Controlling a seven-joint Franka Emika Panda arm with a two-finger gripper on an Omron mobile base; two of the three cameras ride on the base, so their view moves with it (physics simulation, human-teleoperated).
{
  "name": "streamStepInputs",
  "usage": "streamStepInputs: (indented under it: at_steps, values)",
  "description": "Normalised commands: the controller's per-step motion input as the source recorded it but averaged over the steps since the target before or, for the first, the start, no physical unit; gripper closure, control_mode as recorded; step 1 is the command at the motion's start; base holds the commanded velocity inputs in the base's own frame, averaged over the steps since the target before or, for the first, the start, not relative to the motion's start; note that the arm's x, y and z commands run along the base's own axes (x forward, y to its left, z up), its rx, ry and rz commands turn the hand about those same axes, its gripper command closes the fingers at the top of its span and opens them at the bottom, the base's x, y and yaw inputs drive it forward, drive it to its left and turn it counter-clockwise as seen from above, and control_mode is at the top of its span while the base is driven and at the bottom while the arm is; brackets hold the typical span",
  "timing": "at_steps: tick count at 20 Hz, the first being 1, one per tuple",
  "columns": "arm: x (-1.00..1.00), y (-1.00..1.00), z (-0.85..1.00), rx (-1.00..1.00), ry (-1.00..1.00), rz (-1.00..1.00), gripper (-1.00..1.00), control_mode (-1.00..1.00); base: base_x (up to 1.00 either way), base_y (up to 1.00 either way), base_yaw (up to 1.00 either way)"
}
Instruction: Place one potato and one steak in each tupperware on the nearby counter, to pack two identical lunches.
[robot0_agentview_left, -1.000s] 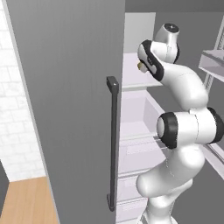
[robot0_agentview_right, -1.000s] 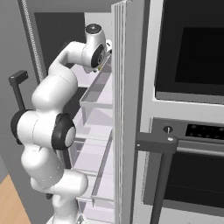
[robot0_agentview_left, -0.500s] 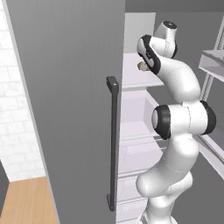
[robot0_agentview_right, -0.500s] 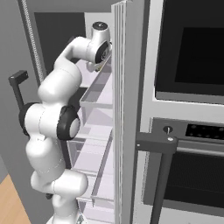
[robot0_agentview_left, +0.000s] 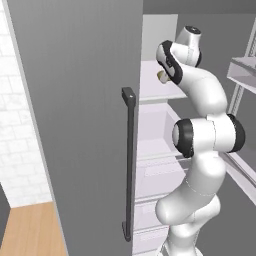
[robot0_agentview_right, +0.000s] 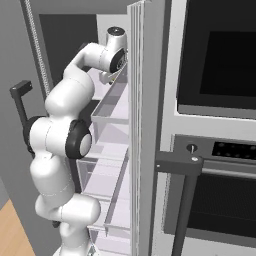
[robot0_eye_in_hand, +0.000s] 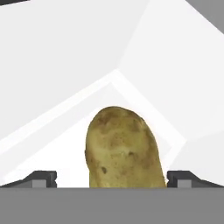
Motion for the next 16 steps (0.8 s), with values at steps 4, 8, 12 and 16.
streamStepInputs:
  at_steps: [4,8,12,16]
  values:
    - [0.01,0.02,-0.19,0.0,0.08,0.07,-1.0,-1.0,0.0,0.0,0.0]
    - [-0.01,0.02,-0.11,0.0,0.12,0.07,-1.0,-1.0,0.0,0.0,0.0]
    - [-0.14,0.07,-0.09,0.0,0.07,0.04,-1.0,-1.0,0.0,0.0,0.0]
    - [-0.49,0.13,0.0,0.0,0.1,0.0,-1.0,-1.0,0.0,0.0,0.0]
